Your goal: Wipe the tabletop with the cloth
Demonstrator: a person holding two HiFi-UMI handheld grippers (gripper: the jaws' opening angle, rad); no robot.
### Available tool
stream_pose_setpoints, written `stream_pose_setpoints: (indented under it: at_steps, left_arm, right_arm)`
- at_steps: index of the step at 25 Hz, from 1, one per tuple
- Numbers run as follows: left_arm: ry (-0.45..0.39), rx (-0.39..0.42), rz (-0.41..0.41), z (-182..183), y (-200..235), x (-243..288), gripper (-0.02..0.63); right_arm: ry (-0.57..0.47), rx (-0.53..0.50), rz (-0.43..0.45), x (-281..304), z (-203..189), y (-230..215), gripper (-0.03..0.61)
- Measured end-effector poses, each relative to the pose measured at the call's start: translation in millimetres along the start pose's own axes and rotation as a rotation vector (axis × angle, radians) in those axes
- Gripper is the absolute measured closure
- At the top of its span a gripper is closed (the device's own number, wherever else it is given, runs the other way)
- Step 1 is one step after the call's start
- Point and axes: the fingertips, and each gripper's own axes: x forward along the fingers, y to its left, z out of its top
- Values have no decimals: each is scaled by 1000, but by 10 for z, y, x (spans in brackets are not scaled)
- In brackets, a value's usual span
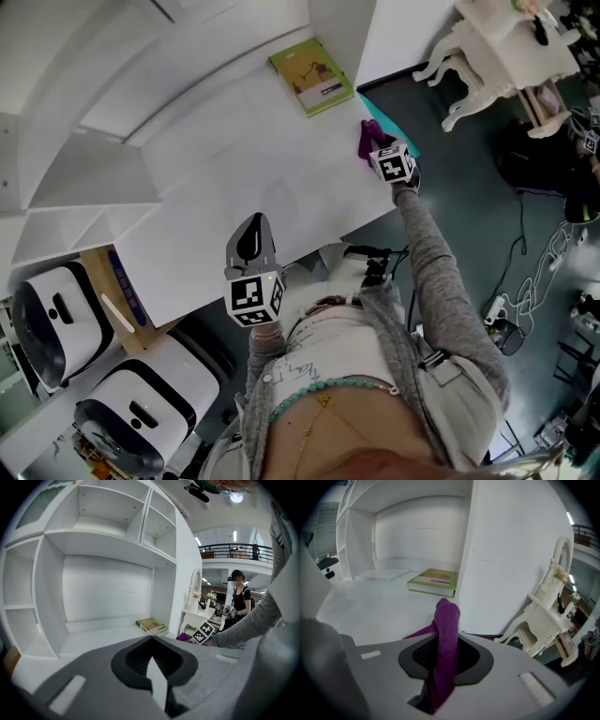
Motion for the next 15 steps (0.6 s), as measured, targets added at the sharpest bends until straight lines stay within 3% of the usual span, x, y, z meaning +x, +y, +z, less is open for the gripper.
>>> stream_pose_setpoints:
  at_steps: [5, 15]
  left_arm:
    - [0, -11, 18, -52, 248, -172, 614]
    - [-9, -28, 57, -141, 702, -516, 614]
  right_arm:
    - [29, -64, -38, -9, -2, 121, 488]
    - [42, -58, -53, -89, 35, 592, 488]
